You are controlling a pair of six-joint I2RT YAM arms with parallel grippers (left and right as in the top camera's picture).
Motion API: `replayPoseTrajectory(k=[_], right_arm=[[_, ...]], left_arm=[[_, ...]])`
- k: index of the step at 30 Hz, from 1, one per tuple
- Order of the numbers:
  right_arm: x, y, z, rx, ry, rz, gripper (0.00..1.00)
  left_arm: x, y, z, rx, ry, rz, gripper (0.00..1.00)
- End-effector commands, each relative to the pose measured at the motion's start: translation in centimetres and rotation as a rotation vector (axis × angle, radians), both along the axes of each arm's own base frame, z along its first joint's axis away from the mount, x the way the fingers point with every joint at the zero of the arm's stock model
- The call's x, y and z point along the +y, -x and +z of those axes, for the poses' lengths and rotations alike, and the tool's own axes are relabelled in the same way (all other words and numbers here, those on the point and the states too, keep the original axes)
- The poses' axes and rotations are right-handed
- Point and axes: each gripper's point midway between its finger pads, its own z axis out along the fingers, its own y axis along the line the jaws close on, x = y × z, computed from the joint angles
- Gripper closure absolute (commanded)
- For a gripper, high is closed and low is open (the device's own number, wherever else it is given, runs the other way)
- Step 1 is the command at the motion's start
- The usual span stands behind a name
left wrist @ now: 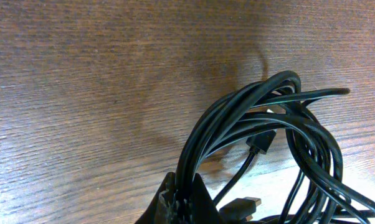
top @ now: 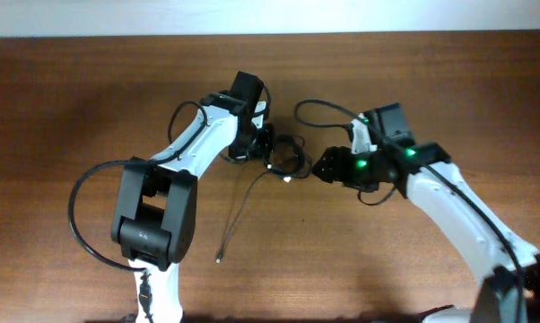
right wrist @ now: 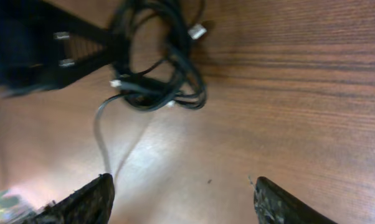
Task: Untangle cables
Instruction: 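Reach the right gripper toward the coil beside the left gripper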
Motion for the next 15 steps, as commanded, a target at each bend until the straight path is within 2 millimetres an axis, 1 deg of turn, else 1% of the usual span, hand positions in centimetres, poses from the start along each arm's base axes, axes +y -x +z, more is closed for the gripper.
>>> replayPoseTrajectory(k=[1, 3, 4, 5, 7, 9, 11, 13, 15], right_arm=[[0.7, -1.2, -2.6, 0.024, 0.057, -0.036, 0.32], [1.7, -2.1, -3.9, 0.024, 0.044, -0.05, 0.36], [2.4, -2.9, -4.7, 0.007, 0.034, -0.046, 0.42], [2.9, -3.5, -5.4, 0.0, 0.029, -0.057, 0.46], [3.1, -3.9, -6.6, 0.007, 0.038, -0.082, 0.48], [2.5, -4.5, -7.7, 0.013, 0.072, -0.127, 0.49], [2.1, -5.0, -8.0, -0.008, 0.098, -0.144, 0.54], [1.8, -5.3, -8.0, -0.021, 0.113, -0.154, 0.55], [2.1, -5.1, -7.9, -0.013, 0.095, -0.144, 0.54]], left_arm=[[-0.1, 0.1, 1.0, -0.024, 0.008, -0.021, 1.0], [-0.1, 0.1, 1.0, -0.024, 0.008, -0.021, 1.0], [-0.1, 0.1, 1.0, -0.024, 0.008, -0.021, 1.0], [-0.1, 0.1, 1.0, -0.024, 0.008, -0.021, 1.0], [-0.1, 0.1, 1.0, -0.024, 0.008, -0.021, 1.0], [-0.1, 0.0, 1.0, -0.025, 0.008, -0.021, 1.0], [-0.1, 0.0, 1.0, -0.027, 0.008, -0.02, 1.0], [-0.2, 0.0, 1.0, -0.029, 0.009, -0.021, 1.0], [-0.1, 0.0, 1.0, -0.029, 0.008, -0.021, 1.0]])
